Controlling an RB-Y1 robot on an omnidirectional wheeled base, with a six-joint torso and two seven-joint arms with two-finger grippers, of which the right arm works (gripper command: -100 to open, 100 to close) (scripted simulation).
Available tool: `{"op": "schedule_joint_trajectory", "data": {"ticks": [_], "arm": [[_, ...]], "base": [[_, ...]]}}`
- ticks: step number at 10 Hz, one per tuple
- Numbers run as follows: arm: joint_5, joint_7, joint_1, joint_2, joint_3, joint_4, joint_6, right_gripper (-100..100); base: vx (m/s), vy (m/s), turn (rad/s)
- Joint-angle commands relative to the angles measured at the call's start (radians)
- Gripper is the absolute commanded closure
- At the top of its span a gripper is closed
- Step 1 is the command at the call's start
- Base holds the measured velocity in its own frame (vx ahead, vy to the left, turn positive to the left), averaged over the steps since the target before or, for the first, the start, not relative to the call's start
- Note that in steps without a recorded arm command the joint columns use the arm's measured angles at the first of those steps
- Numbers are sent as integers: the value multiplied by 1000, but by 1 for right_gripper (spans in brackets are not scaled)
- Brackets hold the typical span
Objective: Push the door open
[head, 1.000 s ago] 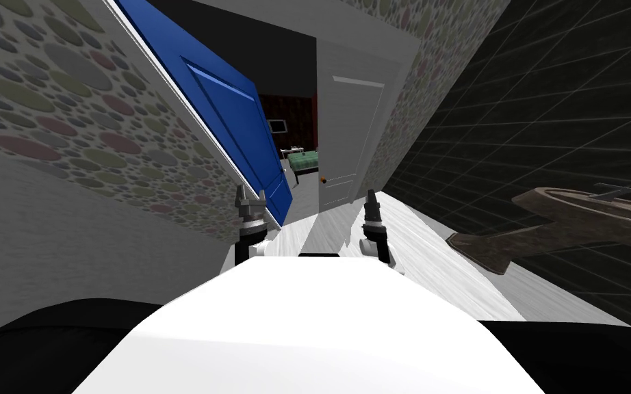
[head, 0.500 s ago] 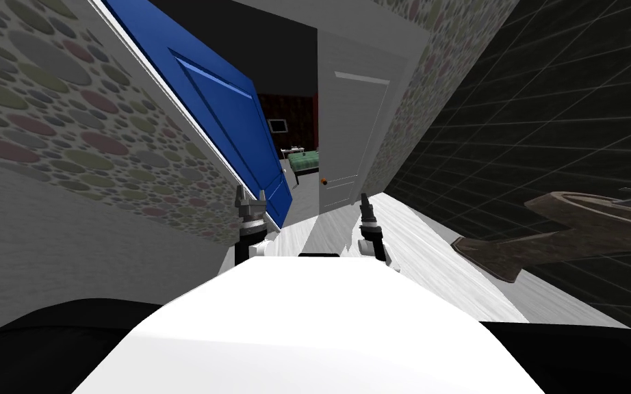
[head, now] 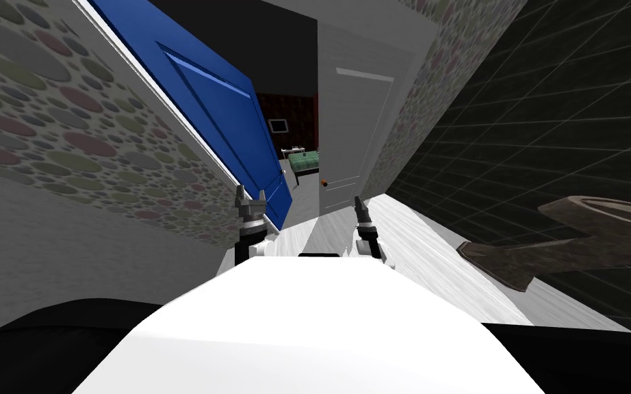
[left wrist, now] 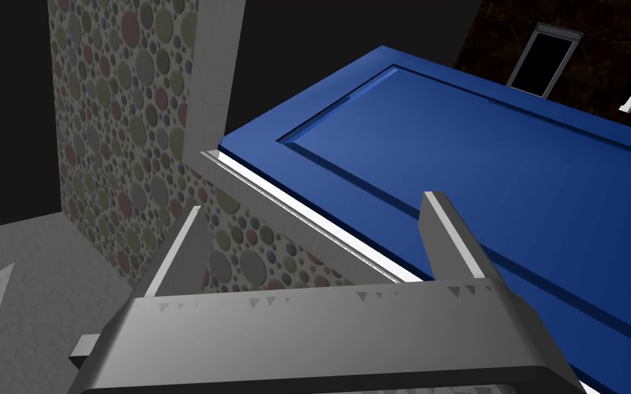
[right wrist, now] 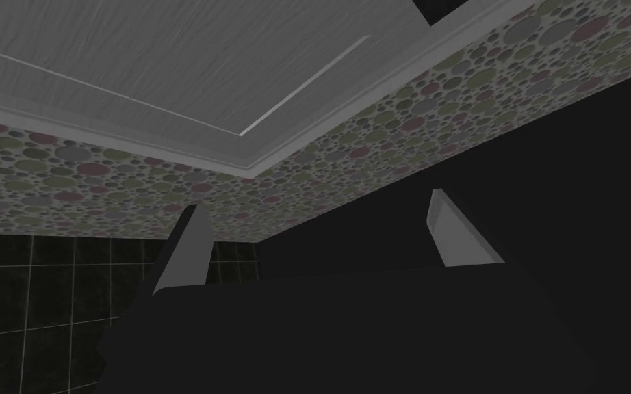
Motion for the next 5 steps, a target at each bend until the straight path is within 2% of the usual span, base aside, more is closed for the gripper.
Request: {"op": "schedule_joint_trajectory", "data": {"ticks": [1,5], "arm": [[14,34,-17,-4,-1,44,-8,-100],[52,116,-53,-7,0,147,-26,-100]], "base": [[103,0,15],[100,-15,17]]}}
